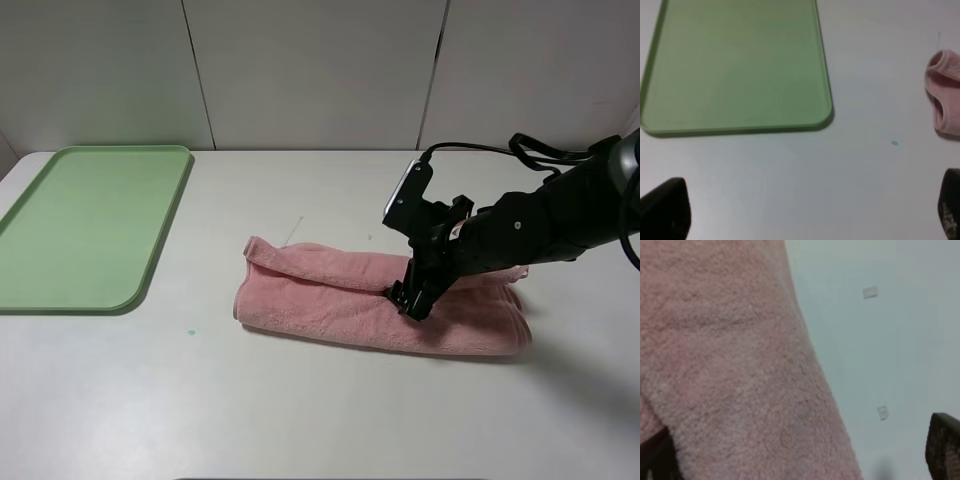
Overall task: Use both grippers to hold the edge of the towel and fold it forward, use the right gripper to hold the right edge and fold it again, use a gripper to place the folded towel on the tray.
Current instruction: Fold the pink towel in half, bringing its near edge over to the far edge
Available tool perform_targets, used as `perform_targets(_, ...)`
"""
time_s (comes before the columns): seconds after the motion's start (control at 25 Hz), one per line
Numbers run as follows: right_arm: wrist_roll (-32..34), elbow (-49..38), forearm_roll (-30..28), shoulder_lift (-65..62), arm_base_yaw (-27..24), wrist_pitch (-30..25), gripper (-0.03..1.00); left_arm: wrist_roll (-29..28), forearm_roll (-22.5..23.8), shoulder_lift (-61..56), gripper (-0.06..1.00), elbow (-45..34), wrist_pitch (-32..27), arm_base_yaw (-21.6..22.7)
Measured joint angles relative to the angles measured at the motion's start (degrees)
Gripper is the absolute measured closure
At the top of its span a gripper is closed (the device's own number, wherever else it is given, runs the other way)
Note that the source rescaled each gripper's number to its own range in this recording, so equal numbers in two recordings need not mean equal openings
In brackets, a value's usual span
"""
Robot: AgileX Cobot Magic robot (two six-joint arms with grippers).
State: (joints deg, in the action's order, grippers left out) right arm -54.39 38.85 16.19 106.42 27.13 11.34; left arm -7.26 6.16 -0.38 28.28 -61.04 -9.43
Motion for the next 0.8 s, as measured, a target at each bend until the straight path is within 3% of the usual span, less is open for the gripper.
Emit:
perform_targets(0.52,-0.9,-0.1,-0.2,-9.1,-0.1,2.4,-0.03,0.1,0.0,0.0,-0.06,0.0,0.0,0.0)
perform_targets(0.8,-1.1,-0.1,-0.2,-10.7,-2.6,4.1,-0.03,0.1,0.0,0.0,-0.06,0.0,0.0,0.0)
